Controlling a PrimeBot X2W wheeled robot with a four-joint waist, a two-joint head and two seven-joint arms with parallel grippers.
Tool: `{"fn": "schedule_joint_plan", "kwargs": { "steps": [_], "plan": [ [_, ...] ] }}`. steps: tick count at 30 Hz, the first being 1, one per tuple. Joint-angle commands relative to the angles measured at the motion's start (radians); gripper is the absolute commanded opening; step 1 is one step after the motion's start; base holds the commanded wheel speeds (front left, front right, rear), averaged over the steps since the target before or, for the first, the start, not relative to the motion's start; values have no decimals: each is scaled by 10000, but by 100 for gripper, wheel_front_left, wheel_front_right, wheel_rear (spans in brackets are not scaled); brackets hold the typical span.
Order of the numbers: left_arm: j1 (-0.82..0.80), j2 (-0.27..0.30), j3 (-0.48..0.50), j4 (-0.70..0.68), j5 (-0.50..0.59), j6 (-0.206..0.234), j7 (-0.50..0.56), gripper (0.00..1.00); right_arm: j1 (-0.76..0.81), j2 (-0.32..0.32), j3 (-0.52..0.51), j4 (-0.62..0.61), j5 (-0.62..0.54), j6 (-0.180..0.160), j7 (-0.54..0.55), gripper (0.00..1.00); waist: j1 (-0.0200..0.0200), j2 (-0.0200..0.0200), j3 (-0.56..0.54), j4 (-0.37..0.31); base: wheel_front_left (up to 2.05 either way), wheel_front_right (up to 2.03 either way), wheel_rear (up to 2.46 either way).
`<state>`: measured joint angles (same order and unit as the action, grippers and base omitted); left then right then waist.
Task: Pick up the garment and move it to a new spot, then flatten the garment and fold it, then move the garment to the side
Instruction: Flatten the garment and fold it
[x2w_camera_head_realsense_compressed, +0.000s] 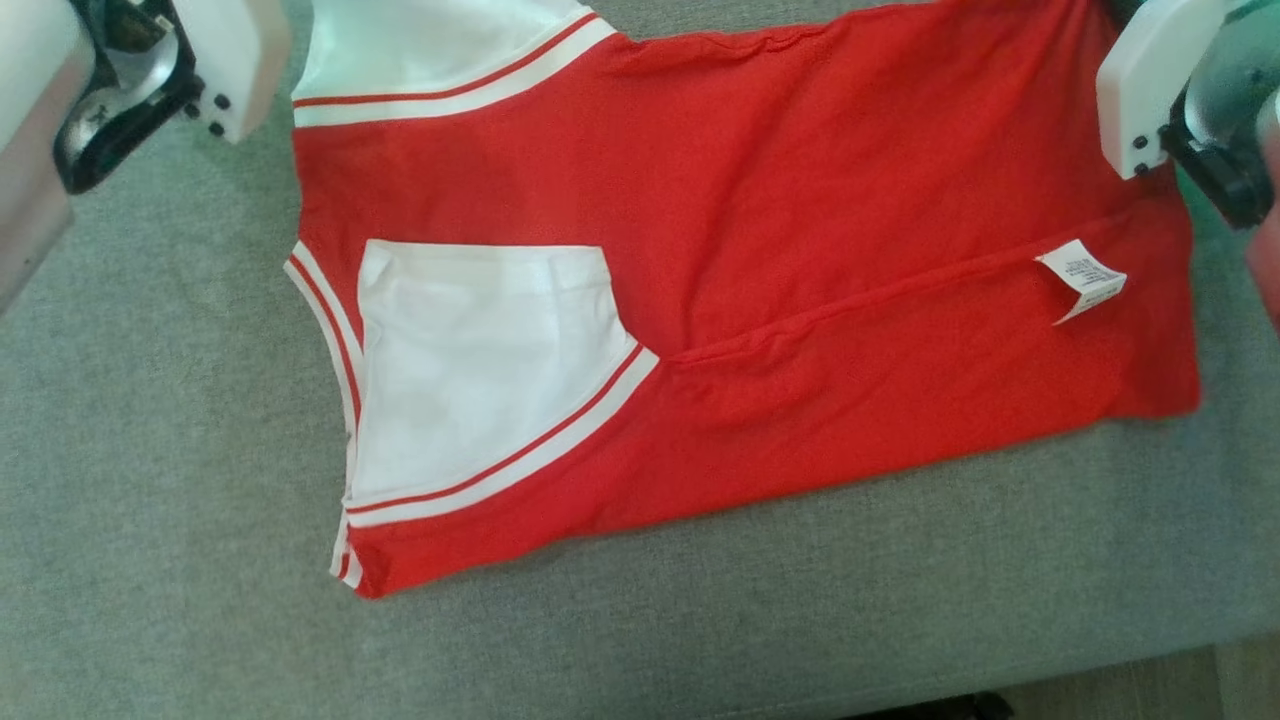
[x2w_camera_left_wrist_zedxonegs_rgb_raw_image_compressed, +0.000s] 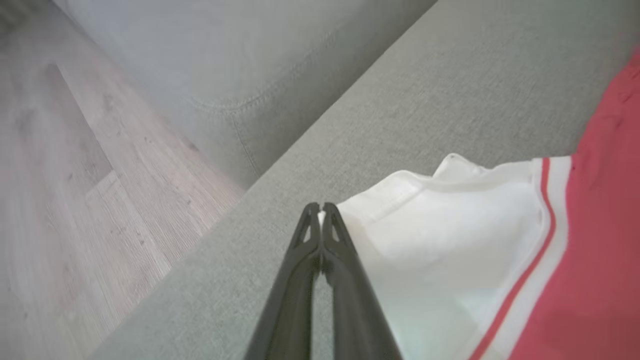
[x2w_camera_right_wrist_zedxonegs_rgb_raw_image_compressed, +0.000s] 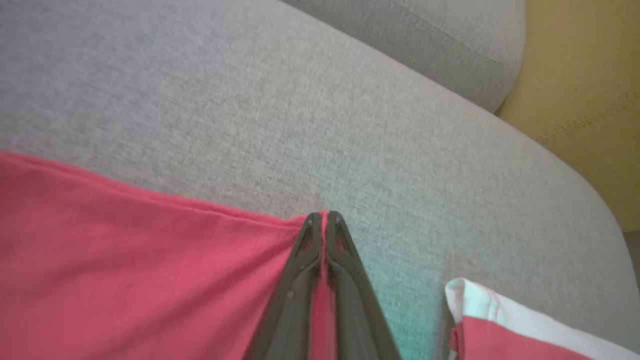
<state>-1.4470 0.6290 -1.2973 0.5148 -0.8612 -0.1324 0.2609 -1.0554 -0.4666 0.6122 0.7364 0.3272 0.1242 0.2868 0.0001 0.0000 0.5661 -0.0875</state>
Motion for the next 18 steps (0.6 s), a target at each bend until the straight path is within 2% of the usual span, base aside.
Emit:
{"fn": "schedule_joint_plan", "kwargs": {
  "steps": [1,5,10,14,18],
  "plan": [
    [-787,379,441,-91,150,17,-189,0,-23,-98,-45,-198,47,65,-150,0,-1,0,0,7,0,0,0],
    [-1114,158,600,372,740,20,-1757,0,-78,-146,-738,-28,200,65,-1239,0,-1,0,-159,165,0,0,0],
    [-907,-146,649,794,746,19,-2787,0,611,-346,-1314,-111,612,65,-2325,0,-1,0,-653,434,0,0,0],
    [-330,-25,608,582,585,19,-3297,0,1507,-646,-1507,-573,1044,65,-2785,0,-1,0,-1032,673,0,0,0],
    [526,361,629,-47,242,103,-3638,0,2410,-912,-1856,-1119,1400,65,-2967,0,-1,0,-1345,888,0,0,0]
  ]
}}
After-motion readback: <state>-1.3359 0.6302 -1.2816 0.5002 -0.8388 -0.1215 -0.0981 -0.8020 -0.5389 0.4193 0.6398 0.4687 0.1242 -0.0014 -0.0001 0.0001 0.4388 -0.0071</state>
